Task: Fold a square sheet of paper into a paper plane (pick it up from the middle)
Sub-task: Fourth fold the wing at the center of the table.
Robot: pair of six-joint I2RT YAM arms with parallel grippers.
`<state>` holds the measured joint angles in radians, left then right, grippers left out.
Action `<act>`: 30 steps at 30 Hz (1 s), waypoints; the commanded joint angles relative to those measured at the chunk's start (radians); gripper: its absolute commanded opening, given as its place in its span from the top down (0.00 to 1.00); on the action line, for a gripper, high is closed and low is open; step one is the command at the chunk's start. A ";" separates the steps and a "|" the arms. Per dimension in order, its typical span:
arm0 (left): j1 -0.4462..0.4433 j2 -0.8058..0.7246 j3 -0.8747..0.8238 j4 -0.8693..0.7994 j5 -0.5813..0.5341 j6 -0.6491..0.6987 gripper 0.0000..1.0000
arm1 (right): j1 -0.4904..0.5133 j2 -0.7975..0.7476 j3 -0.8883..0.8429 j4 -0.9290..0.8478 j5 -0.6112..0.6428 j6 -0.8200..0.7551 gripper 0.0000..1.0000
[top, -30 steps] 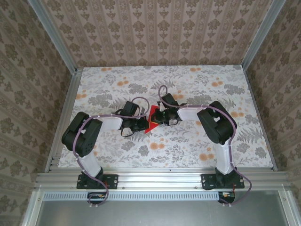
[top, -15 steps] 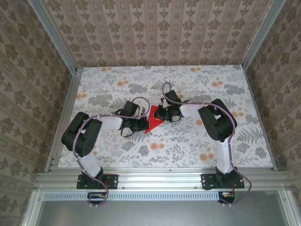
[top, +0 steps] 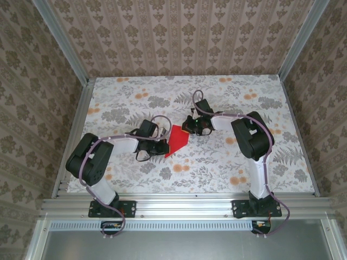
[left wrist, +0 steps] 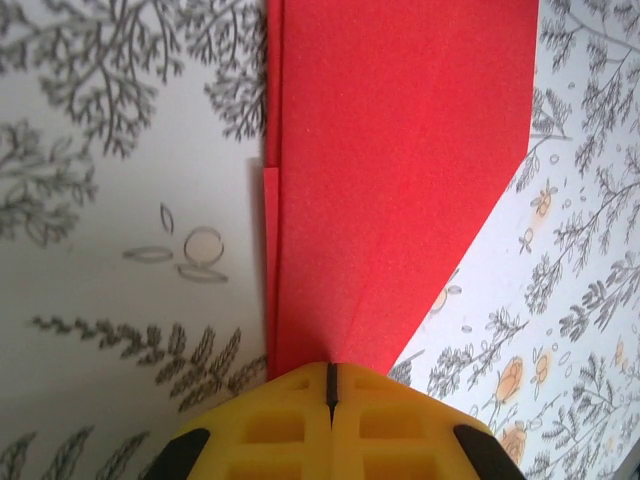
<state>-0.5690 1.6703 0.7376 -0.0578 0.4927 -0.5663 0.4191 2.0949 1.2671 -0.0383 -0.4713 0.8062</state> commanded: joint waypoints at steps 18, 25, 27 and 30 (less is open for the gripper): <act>-0.008 -0.013 -0.061 -0.228 -0.054 0.004 1.00 | 0.048 -0.158 -0.043 -0.024 0.147 -0.014 1.00; -0.008 0.001 -0.060 -0.202 -0.059 -0.016 1.00 | 0.112 -0.235 -0.161 0.038 0.181 0.035 1.00; -0.008 0.003 -0.057 -0.199 -0.060 -0.018 1.00 | 0.127 -0.237 -0.171 0.046 0.177 0.042 1.00; -0.008 0.008 -0.053 -0.197 -0.059 -0.019 1.00 | 0.147 -0.235 -0.174 0.051 0.168 0.037 1.00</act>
<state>-0.5690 1.6279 0.7120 -0.1310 0.5045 -0.5751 0.5510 1.8835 1.1027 -0.0170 -0.3199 0.8276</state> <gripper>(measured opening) 0.056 0.048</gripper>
